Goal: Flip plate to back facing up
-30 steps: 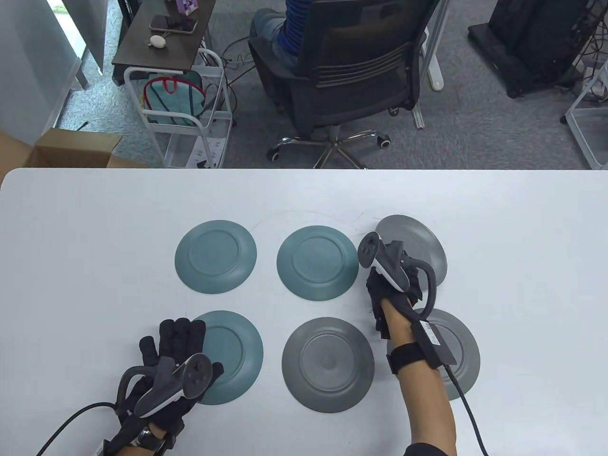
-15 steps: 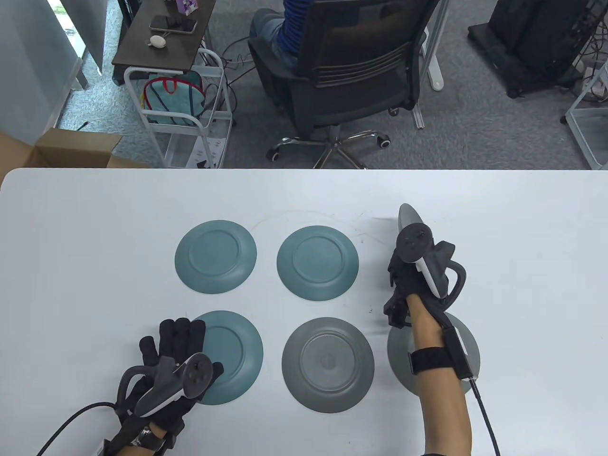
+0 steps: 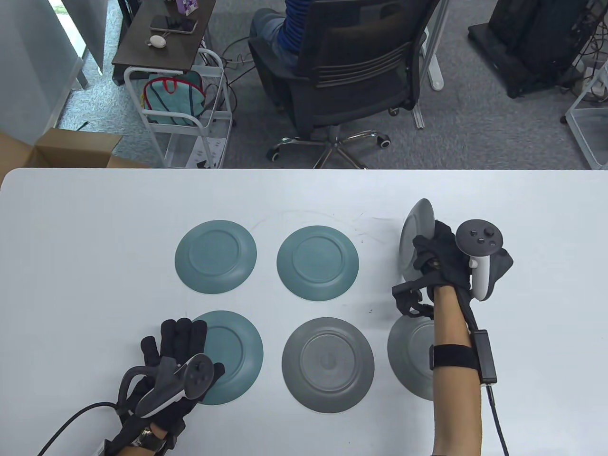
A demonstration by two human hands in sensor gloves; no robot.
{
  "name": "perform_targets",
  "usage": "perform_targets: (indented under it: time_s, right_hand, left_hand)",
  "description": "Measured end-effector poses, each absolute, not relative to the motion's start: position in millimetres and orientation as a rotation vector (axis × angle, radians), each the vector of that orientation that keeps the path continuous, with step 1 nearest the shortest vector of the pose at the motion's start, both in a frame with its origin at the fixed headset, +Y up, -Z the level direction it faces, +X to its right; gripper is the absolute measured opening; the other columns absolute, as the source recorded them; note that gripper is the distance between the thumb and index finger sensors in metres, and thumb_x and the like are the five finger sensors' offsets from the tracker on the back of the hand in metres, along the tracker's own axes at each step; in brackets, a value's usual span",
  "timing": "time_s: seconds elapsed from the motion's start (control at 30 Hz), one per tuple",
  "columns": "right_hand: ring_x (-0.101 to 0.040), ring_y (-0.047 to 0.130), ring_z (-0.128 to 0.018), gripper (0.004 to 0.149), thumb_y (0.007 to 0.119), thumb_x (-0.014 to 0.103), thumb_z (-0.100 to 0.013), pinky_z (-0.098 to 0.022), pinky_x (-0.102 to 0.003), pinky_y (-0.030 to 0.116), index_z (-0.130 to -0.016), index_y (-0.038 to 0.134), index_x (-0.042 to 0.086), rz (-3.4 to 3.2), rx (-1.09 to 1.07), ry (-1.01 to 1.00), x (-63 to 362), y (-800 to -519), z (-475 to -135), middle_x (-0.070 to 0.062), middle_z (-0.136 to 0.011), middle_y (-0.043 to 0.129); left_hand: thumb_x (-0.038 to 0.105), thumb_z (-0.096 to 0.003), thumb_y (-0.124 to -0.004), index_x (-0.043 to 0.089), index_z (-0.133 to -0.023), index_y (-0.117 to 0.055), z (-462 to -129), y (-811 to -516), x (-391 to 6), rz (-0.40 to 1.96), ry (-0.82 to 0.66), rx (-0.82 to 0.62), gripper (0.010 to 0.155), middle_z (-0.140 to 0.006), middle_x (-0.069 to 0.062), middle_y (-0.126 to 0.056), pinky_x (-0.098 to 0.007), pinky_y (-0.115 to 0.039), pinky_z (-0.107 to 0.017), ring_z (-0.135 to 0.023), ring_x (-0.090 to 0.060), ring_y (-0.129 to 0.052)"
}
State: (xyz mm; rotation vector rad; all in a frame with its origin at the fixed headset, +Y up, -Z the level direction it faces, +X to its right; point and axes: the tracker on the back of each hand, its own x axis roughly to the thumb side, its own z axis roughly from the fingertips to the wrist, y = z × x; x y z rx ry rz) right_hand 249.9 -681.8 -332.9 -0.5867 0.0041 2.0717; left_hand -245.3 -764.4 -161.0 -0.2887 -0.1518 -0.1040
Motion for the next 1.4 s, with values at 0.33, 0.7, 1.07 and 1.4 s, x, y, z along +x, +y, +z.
perform_targets:
  time_s: [0.33,0.7,1.07,1.4]
  right_hand:
    - [-0.029,0.093,-0.063,0.063,0.085,0.026,-0.047,-0.044,-0.035,0.083,-0.100,0.055,0.007,1.950,-0.713,0.041,284.3,-708.7,-334.9,-0.010,-0.081,0.083]
    - [-0.033,0.090,-0.065,0.072,0.082,0.030,-0.048,-0.045,-0.038,0.083,-0.104,0.046,0.001,1.864,-0.831,0.163,306.1,-739.4,-336.0,-0.014,-0.084,0.078]
    - [-0.039,0.088,-0.069,0.076,0.079,0.034,-0.049,-0.049,-0.041,0.081,-0.105,0.043,-0.003,1.900,-0.938,0.293,312.4,-766.9,-341.6,-0.021,-0.088,0.075]
    - [-0.042,0.087,-0.069,0.077,0.078,0.036,-0.050,-0.050,-0.042,0.081,-0.105,0.043,-0.005,1.977,-0.977,0.329,313.4,-771.1,-344.3,-0.028,-0.090,0.075]
  left_hand:
    - [0.069,-0.0563,-0.049,0.015,-0.119,-0.015,-161.9,-764.0,-245.0,-0.108,-0.154,-0.286,0.090,-0.121,-0.021,-0.024,-0.073,-0.034,-0.076,-0.116,-0.051,-0.030]
    - [0.069,-0.0565,-0.049,0.015,-0.119,-0.015,-162.5,-764.3,-246.0,-0.112,-0.146,-0.289,0.090,-0.121,-0.021,-0.024,-0.073,-0.035,-0.076,-0.116,-0.051,-0.030]
    - [0.069,-0.0565,-0.049,0.015,-0.119,-0.015,-163.0,-765.1,-245.8,-0.112,-0.146,-0.293,0.089,-0.121,-0.021,-0.024,-0.073,-0.036,-0.076,-0.116,-0.051,-0.031]
    - [0.069,-0.0565,-0.049,0.015,-0.119,-0.015,-163.7,-765.2,-246.2,-0.113,-0.142,-0.299,0.089,-0.121,-0.021,-0.024,-0.073,-0.037,-0.076,-0.116,-0.051,-0.031]
